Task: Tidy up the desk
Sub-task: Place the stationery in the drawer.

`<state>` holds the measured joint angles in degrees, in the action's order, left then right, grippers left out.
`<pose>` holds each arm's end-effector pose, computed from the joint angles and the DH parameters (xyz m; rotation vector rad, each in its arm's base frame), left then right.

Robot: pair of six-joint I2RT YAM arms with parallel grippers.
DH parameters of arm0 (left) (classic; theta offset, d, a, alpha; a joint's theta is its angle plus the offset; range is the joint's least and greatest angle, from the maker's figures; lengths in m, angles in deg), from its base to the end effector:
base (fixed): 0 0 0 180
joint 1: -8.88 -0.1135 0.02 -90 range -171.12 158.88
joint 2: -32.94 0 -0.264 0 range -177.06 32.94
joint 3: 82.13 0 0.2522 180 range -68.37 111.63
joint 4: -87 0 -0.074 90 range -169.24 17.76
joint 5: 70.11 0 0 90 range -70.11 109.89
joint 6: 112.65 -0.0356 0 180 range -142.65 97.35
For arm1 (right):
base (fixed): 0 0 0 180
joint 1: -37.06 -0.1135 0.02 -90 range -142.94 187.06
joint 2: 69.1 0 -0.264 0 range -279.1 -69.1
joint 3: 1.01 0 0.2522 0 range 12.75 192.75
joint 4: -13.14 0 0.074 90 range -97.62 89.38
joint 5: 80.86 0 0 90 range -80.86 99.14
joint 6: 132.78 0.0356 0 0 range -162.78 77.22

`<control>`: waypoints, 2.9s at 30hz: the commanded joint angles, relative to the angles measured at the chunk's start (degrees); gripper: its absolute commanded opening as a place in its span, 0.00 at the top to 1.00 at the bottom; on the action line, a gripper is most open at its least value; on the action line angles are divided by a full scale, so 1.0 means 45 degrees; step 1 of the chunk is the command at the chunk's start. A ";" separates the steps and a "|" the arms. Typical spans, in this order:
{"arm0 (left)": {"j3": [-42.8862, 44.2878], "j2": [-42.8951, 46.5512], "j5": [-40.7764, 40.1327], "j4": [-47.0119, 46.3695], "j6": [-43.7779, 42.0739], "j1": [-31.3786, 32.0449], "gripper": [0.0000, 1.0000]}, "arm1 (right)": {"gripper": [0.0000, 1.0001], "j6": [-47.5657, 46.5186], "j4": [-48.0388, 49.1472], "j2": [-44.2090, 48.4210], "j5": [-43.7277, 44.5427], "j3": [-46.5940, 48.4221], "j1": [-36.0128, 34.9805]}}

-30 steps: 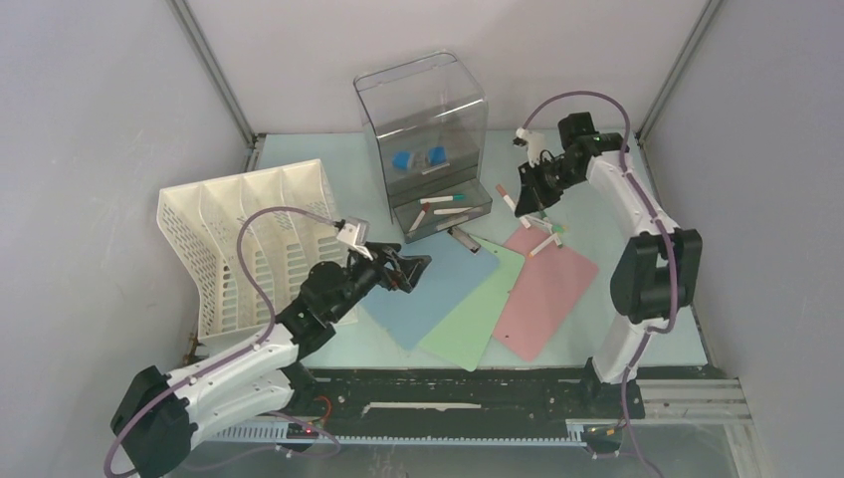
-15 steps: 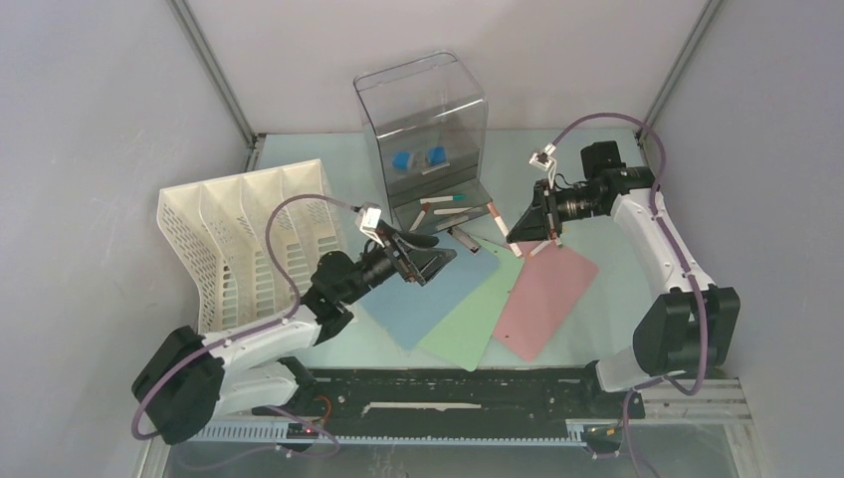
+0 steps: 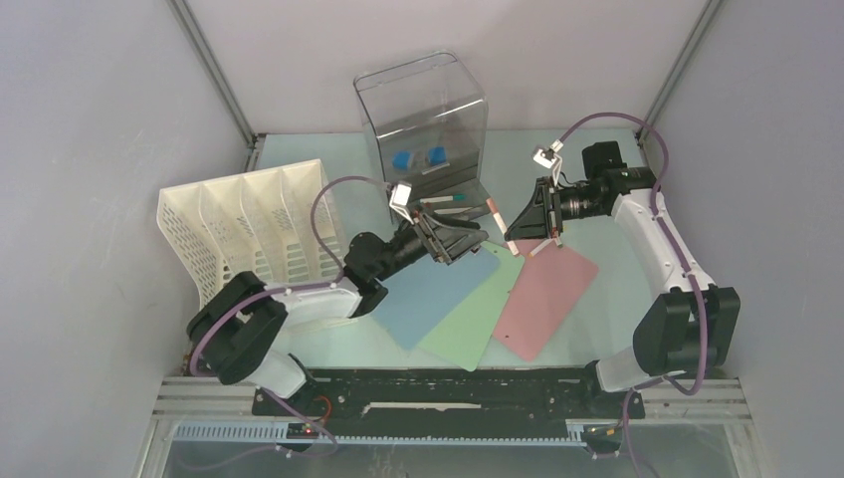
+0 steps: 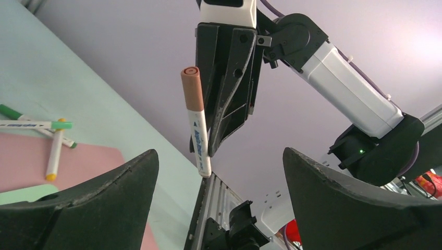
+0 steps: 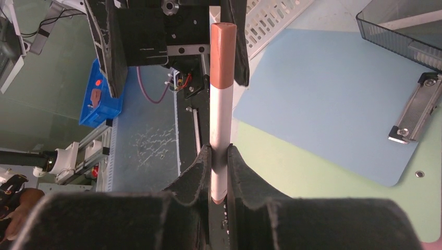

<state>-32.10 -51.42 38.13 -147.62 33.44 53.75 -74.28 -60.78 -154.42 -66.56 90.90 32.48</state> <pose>0.2072 -0.2220 0.2714 0.1840 1.4227 -1.6912 0.2773 0.0568 0.3292 -0.9451 1.8634 1.4638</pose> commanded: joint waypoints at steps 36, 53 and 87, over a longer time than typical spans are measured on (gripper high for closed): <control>0.1636 -0.1538 -0.0566 -0.0287 -0.0081 0.0498 1.00 | 0.80 0.0549 0.0652 -0.0062 0.0177 -0.0001 -0.0905; 0.0939 -0.0562 -0.1037 0.1203 -0.1141 0.0112 1.00 | 0.00 0.0727 0.0957 0.0099 0.1224 -0.0002 -0.0970; 0.5633 0.0376 -0.8559 1.4816 -1.2286 0.0031 1.00 | 0.00 0.0559 0.0983 0.0307 0.1959 0.0009 -0.0779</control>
<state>-10.63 -48.21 5.04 -84.34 -13.15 54.12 -71.40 -56.93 -154.75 -57.34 90.73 28.72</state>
